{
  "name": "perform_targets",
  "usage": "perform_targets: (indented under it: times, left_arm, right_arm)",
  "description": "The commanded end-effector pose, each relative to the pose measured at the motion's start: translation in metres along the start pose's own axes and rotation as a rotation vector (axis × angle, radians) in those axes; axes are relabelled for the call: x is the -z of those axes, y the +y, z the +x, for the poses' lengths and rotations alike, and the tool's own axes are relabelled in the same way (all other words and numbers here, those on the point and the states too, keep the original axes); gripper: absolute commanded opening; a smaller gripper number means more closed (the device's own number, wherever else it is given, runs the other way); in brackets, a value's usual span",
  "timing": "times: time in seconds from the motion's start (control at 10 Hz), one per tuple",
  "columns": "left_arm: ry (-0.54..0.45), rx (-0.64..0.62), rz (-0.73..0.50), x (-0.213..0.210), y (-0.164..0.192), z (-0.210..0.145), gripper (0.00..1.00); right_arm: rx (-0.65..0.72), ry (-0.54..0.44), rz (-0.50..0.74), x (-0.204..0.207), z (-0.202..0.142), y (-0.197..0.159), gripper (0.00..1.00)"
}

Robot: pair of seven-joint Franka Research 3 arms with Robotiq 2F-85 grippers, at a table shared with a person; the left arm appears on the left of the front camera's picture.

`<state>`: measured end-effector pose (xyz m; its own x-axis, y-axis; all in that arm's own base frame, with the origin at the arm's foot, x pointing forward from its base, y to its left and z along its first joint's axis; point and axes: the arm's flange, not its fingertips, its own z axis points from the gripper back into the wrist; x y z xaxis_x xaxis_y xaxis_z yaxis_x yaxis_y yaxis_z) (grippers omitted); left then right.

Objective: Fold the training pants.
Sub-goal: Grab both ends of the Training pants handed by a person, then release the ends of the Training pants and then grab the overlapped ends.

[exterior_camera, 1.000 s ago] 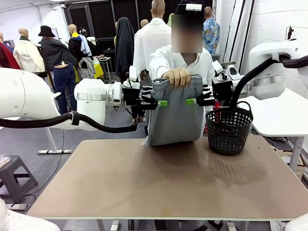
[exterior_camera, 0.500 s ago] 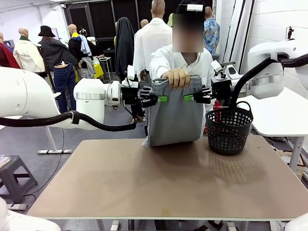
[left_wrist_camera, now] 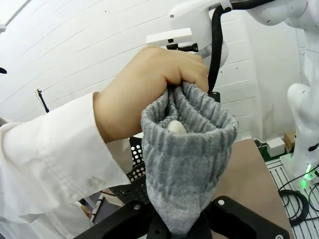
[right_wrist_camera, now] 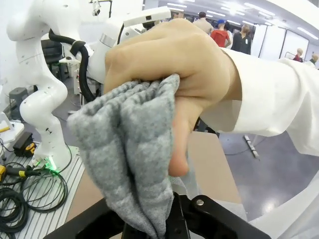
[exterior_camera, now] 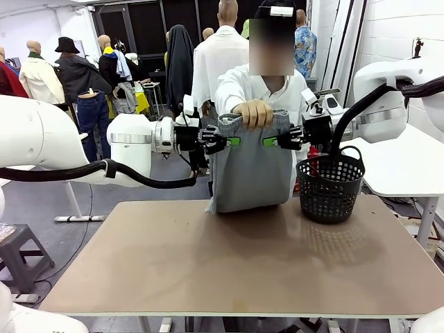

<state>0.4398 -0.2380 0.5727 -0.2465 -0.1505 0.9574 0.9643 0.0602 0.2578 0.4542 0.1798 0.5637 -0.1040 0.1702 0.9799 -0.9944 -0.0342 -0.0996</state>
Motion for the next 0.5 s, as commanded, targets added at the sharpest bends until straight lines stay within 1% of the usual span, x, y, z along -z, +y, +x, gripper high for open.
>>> perform_targets:
  times: [0.0,0.4]
  left_arm:
    - [-0.001,-0.013,0.001,-0.0002,-0.0006,-0.0005,0.00]
    - [-0.001,-0.013,0.001,-0.0002,-0.0006,-0.0005,0.00]
  right_arm:
    - [0.005,-0.014,0.003,-0.0024,0.0001,0.0023,0.00]
    - [0.005,-0.014,0.003,-0.0024,0.0001,0.0023,0.00]
